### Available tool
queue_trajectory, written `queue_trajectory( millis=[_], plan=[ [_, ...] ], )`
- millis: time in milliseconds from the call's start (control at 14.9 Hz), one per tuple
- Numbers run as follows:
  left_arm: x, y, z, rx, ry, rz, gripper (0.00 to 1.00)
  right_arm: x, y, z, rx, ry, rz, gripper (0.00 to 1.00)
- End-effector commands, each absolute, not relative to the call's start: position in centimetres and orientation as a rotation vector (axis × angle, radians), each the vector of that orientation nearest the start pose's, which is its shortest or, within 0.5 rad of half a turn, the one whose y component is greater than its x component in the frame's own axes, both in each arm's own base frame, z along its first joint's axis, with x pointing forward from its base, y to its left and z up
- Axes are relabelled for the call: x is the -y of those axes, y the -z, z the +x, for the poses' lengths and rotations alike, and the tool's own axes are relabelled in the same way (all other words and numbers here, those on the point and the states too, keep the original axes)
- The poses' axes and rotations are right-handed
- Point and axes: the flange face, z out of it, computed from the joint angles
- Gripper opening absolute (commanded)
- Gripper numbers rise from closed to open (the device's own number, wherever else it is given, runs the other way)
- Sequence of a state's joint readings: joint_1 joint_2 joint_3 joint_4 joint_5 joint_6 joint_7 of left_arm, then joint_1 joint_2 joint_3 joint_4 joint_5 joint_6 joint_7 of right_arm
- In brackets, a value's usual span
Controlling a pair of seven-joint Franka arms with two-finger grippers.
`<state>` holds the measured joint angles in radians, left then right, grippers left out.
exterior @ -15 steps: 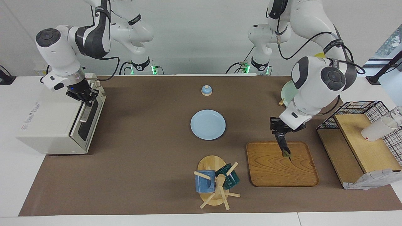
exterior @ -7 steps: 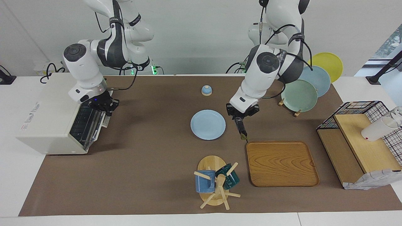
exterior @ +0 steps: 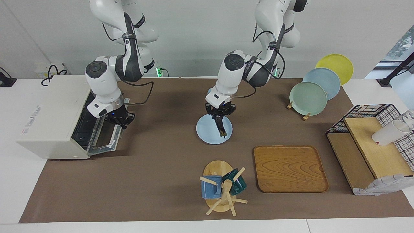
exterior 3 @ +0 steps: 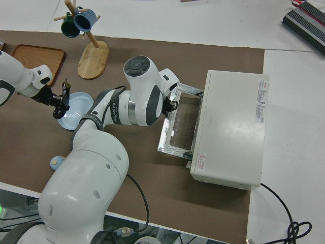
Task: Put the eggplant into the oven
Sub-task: 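Lower the eggplant onto the blue plate while the right gripper opens the oven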
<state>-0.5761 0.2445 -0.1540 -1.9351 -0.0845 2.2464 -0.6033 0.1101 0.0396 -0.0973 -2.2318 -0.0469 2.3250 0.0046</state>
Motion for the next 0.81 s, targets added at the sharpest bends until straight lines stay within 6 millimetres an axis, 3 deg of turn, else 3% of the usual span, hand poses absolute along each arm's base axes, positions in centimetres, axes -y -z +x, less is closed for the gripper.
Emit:
queue_trajectory(
  millis=[0, 202, 605, 673, 740],
  plan=[
    [41.1, -34.5, 45.0, -0.059, -0.005, -3.285, 0.0, 1.3, -34.7, 53.2, 0.018, 0.115, -3.185, 0.0],
    [41.5, -33.0, 45.2, -0.057, 0.001, -3.29, 0.0, -0.2, -33.8, 52.6, -0.074, 0.123, -3.127, 0.0],
    [41.0, -32.1, 45.9, -0.06, 0.011, -3.292, 0.0, 0.1, -31.3, 52.6, -0.107, 0.07, -3.128, 0.0],
    [40.9, -32.2, 46.2, -0.061, 0.01, -3.291, 0.34, 0.1, -30.9, 52.6, -0.11, 0.068, -3.129, 0.0],
    [40.8, -32.4, 46.4, -0.056, 0.018, -3.295, 0.93, -0.1, -30.8, 52.7, -0.11, 0.075, -3.129, 0.0]
  ],
)
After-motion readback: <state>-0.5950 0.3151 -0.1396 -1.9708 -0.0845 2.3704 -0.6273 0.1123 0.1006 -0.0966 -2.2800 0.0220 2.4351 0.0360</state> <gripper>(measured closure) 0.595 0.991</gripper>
